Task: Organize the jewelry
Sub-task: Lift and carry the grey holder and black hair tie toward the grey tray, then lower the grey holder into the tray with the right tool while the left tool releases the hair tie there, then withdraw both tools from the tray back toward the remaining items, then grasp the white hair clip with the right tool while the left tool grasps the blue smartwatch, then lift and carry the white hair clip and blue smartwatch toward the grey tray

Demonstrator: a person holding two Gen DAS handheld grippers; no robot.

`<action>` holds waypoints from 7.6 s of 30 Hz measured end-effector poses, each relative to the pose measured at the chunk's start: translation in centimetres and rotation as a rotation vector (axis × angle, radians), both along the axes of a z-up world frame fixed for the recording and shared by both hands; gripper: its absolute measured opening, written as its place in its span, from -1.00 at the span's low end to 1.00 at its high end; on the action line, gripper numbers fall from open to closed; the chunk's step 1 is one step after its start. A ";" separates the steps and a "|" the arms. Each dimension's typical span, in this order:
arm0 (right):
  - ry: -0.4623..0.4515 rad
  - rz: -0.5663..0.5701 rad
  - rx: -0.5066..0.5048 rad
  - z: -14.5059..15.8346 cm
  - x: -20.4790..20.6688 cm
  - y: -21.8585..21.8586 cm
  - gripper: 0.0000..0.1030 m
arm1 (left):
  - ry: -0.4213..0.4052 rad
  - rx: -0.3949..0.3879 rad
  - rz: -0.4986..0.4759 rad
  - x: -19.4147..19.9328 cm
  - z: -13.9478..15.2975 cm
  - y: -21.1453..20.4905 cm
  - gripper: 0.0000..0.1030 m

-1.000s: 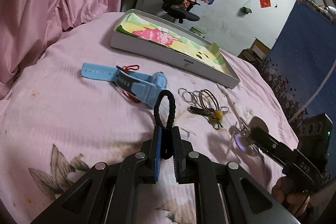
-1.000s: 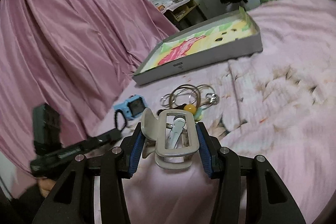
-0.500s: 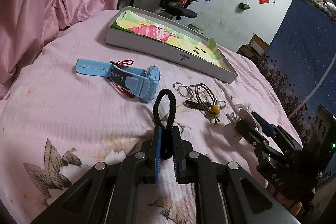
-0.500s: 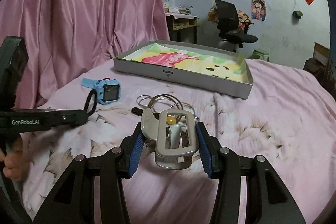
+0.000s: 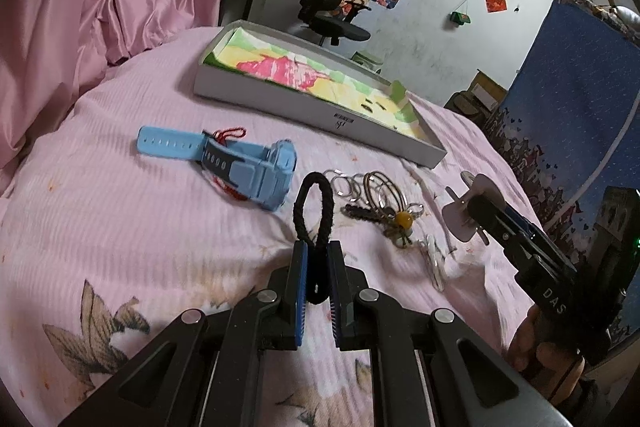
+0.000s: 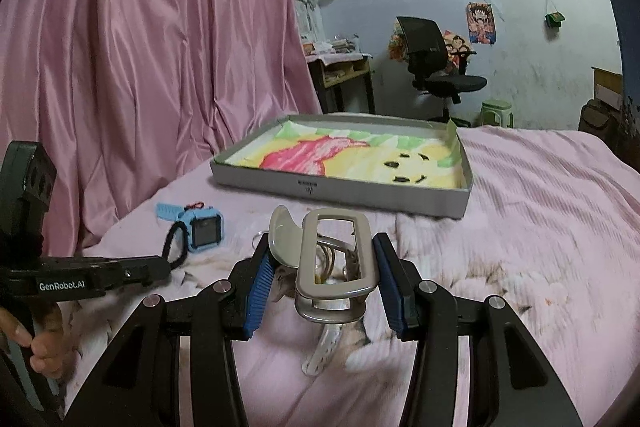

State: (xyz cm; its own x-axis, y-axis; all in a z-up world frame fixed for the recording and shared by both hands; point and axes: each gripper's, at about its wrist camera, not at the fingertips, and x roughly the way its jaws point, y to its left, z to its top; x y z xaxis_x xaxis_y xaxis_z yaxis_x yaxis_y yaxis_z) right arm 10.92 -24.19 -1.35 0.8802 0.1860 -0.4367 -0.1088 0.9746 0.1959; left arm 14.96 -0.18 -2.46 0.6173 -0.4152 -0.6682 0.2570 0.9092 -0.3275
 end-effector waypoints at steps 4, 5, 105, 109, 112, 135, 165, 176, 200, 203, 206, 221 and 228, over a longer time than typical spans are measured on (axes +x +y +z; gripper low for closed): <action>-0.040 0.006 -0.001 0.8 0.6 -0.1 -0.15 | -0.046 0.002 -0.011 0.1 0.9 -0.5 -0.81; -0.047 0.006 0.003 1.0 0.9 -0.3 -0.15 | -0.058 -0.006 -0.014 0.3 1.2 -0.7 -0.81; -0.017 -0.043 -0.023 0.5 -1.0 -1.1 0.95 | -0.308 0.129 0.153 0.5 2.9 2.2 0.87; 0.052 -0.016 -0.021 -0.4 -0.5 -1.1 0.94 | -0.208 0.121 0.131 1.7 1.6 2.4 0.87; 0.093 0.005 -0.021 -1.1 -0.2 -0.5 0.86 | -0.162 0.117 0.117 2.1 0.8 2.3 0.87; 0.302 0.060 -0.008 -4.6 2.1 0.9 -0.28 | -0.127 0.113 0.023 4.4 -0.1 0.7 0.24; 0.327 0.082 0.025 -5.1 3.0 1.3 -0.59 | -0.173 0.132 -0.046 3.9 0.8 -0.7 -0.53; 0.300 0.062 0.048 -4.6 2.8 0.4 -0.74 | -0.150 0.148 -0.174 1.5 0.5 -2.9 -0.56; 0.271 0.070 0.068 -4.4 2.4 -0.3 -0.74 | -0.156 0.054 -0.133 -1.8 2.1 -1.6 -0.59; 0.264 0.070 0.069 -4.3 2.4 -0.3 -0.74 | -0.190 0.054 -0.131 -2.1 2.6 -1.6 -0.59; 0.252 0.070 0.070 -4.1 2.4 -0.2 -0.74 | -0.212 0.044 -0.135 -2.3 3.1 -1.6 -0.59; 0.219 0.066 0.071 -3.6 2.3 -0.5 -0.74 | -0.255 0.003 -0.134 -2.5 4.4 -1.2 -0.59; 0.217 0.065 0.067 -3.5 2.5 -0.3 -0.74 | -0.227 -0.040 -0.111 -0.8 4.3 -0.9 -0.59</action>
State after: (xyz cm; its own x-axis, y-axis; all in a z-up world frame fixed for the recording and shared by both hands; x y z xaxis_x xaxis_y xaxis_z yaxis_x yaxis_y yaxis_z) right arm 13.38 -24.54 -4.88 0.7522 0.2740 -0.5993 -0.1188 0.9510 0.2856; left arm 14.17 -1.10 1.87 0.6987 -0.5122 -0.4995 0.4259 0.8588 -0.2848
